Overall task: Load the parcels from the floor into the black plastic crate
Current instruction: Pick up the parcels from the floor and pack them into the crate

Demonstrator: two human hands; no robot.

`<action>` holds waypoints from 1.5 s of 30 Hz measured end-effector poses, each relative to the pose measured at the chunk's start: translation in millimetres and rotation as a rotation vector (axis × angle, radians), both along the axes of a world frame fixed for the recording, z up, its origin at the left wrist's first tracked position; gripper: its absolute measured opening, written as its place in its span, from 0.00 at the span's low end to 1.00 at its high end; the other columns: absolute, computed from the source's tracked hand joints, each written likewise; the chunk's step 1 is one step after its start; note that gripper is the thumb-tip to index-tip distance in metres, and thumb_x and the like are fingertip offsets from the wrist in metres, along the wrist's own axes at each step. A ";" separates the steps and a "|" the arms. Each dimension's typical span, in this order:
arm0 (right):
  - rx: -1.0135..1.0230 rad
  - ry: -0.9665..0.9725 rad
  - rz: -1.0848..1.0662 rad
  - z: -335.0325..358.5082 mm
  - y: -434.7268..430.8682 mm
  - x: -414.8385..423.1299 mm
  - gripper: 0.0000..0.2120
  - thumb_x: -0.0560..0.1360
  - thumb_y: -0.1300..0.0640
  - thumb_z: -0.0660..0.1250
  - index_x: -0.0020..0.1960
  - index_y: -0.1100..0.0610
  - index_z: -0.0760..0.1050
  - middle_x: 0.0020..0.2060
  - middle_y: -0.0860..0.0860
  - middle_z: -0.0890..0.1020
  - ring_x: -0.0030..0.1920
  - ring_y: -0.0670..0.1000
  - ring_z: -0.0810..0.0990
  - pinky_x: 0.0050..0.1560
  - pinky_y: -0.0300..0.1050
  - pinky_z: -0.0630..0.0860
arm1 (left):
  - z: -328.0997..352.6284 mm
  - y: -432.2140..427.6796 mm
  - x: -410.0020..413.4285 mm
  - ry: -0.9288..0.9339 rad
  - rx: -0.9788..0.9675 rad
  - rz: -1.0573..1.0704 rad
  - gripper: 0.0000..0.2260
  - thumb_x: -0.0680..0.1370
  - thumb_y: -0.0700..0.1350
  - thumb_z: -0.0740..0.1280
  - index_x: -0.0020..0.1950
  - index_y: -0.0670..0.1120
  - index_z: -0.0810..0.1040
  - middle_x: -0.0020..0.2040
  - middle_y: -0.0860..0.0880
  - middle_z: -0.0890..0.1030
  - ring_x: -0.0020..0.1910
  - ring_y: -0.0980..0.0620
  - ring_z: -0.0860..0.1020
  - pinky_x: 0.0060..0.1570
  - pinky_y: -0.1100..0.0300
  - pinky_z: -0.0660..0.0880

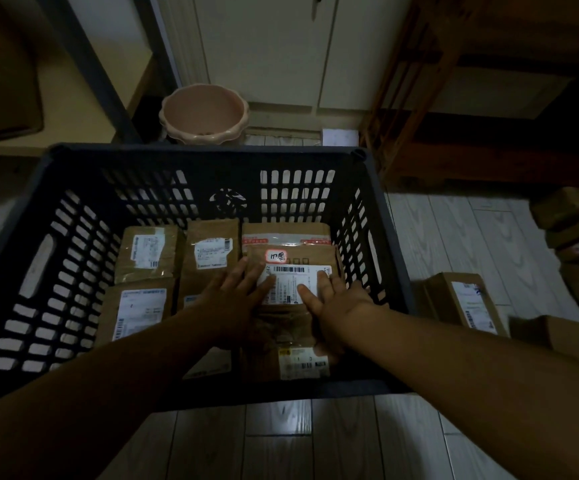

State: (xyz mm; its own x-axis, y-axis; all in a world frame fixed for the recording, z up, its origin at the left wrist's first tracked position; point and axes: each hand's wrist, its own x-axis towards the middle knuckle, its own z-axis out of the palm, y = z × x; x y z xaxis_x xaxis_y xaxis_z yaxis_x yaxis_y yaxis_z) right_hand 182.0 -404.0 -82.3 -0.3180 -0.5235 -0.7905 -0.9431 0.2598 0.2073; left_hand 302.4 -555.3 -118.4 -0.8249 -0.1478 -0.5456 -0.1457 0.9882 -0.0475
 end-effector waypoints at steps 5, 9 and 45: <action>-0.147 -0.122 -0.102 39.3 9.1 -5.0 0.48 0.73 0.37 0.64 0.78 0.51 0.35 0.77 0.60 0.42 0.77 0.61 0.43 0.73 0.62 0.49 | 45.5 -0.5 0.6 -0.057 0.132 0.146 0.43 0.73 0.68 0.60 0.76 0.55 0.36 0.77 0.46 0.36 0.75 0.43 0.36 0.72 0.41 0.40; -0.315 -0.222 -0.341 126.5 19.3 -8.5 0.43 0.74 0.35 0.60 0.78 0.49 0.42 0.78 0.54 0.51 0.76 0.57 0.52 0.73 0.57 0.56 | 138.1 -3.1 11.2 -0.088 0.209 0.399 0.36 0.76 0.66 0.54 0.76 0.58 0.38 0.77 0.48 0.38 0.76 0.42 0.37 0.72 0.40 0.40; -0.653 0.198 -0.963 746.8 463.7 63.2 0.30 0.77 0.39 0.60 0.75 0.51 0.61 0.71 0.54 0.66 0.68 0.56 0.68 0.66 0.52 0.68 | 767.5 314.4 61.2 0.206 0.352 0.268 0.37 0.75 0.61 0.63 0.77 0.53 0.48 0.78 0.48 0.47 0.77 0.45 0.48 0.74 0.49 0.50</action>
State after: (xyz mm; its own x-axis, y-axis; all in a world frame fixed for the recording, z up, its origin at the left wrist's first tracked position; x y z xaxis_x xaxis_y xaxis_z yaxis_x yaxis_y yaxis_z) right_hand 245.2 59.7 664.4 -0.8895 -0.2880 -0.3546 -0.2671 0.9576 -0.1078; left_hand 363.6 -240.9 649.1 -0.8790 -0.2060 -0.4301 -0.3689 0.8653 0.3395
